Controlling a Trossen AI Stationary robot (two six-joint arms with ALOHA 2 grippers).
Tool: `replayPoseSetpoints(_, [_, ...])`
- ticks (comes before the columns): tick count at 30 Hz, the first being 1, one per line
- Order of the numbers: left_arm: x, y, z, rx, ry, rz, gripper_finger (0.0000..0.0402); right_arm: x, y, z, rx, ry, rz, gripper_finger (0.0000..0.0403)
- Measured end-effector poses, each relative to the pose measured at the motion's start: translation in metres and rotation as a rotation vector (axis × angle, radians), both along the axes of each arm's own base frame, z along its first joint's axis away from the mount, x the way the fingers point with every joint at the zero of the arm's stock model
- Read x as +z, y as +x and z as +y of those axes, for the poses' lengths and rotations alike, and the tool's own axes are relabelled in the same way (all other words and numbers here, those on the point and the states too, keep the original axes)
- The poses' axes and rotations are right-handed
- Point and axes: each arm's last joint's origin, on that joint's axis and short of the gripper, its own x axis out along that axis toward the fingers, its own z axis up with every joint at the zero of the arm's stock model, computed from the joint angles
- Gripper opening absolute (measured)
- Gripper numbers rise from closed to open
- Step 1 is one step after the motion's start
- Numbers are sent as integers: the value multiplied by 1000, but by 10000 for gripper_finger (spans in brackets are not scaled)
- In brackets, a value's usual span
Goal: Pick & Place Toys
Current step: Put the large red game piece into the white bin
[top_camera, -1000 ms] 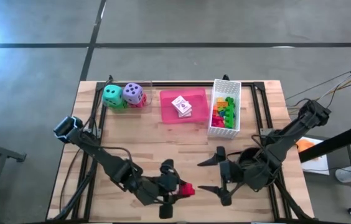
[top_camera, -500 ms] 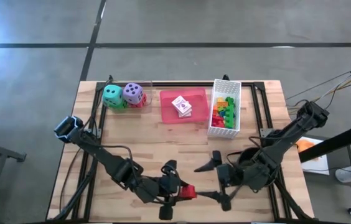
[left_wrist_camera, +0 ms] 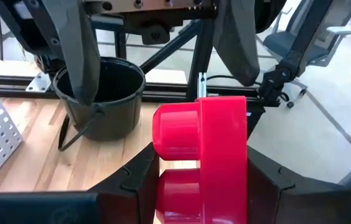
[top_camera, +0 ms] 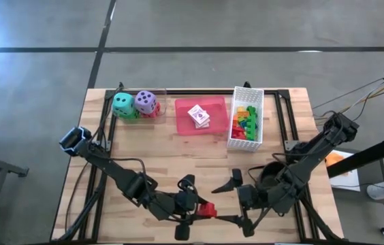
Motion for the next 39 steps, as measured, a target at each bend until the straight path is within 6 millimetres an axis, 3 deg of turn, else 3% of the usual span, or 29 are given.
replayPoseSetpoints(13, [5, 4, 3, 0, 13, -54, 160, -1, 15, 13, 13, -43, 1, 347])
replayPoseSetpoints(27, [7, 5, 3, 16, 4, -82, 160, 2, 20, 14, -14, -19, -1, 171])
replayPoseSetpoints(37, [8, 5, 4, 33, 5, -86, 160, 2, 20, 13, -28, -29, 5, 169])
replayPoseSetpoints(39, [8, 5, 4, 31, 3, -85, 192, 4, 20, 14, -24, -36, 1, 168])
